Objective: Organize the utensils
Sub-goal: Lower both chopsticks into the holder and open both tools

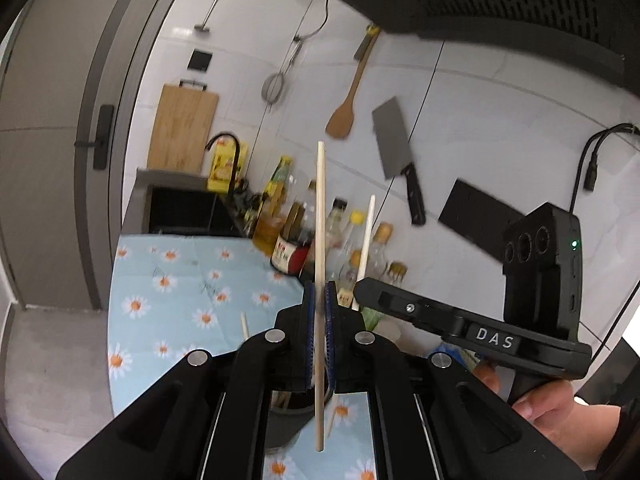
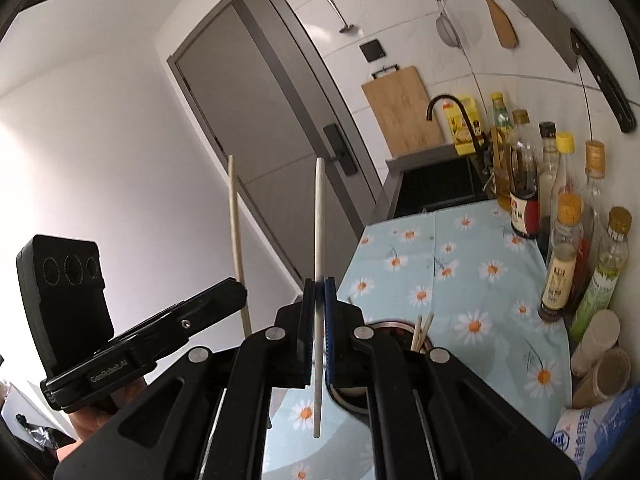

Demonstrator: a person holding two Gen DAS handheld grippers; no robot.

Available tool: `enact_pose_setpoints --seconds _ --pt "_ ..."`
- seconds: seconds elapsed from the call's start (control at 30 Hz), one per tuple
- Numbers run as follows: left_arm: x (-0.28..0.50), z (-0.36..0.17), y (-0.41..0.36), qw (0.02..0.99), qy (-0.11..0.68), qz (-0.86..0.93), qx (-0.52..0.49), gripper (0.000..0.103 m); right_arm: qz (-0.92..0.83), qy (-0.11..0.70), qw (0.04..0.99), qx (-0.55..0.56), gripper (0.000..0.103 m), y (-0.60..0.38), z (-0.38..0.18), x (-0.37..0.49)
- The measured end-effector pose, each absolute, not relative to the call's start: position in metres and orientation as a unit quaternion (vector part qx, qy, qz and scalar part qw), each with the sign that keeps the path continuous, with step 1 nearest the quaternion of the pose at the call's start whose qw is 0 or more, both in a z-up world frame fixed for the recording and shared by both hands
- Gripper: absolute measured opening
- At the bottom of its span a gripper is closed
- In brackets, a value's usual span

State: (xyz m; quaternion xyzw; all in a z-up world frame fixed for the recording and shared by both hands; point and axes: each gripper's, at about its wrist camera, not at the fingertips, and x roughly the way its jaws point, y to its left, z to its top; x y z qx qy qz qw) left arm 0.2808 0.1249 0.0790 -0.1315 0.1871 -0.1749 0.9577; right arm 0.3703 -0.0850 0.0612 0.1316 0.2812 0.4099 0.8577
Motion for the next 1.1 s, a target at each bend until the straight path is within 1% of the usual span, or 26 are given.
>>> enact_pose_setpoints --seconds 0.33,0.6,0.83,0.93,1.1 --pt "0.297 0.075 0.129 0.964 0.123 -0.179 -0.155 0.004 0.397 0.242 0.875 0.135 0.006 -0.091 0.07 0.391" --pt "0.305 0.057 0.131 0.964 0.085 -0.181 -0.175 0.004 0.392 0.217 0.885 0.127 0.006 -0.092 0.065 0.397" --pt "0.309 0.033 0.118 0.973 0.086 -0.16 -0.145 0.004 0.377 0.212 0.896 0.099 0.006 -0.087 0.048 0.396" --pt "0.309 0.025 0.112 0.973 0.089 -0.158 -0.145 0.004 0.37 0.219 0.898 0.093 0.006 -0.085 0.037 0.397" --pt "0.307 0.018 0.1 0.978 0.094 -0.149 -0.111 0.004 0.368 0.23 0.896 0.092 0.006 -0.085 0.025 0.398"
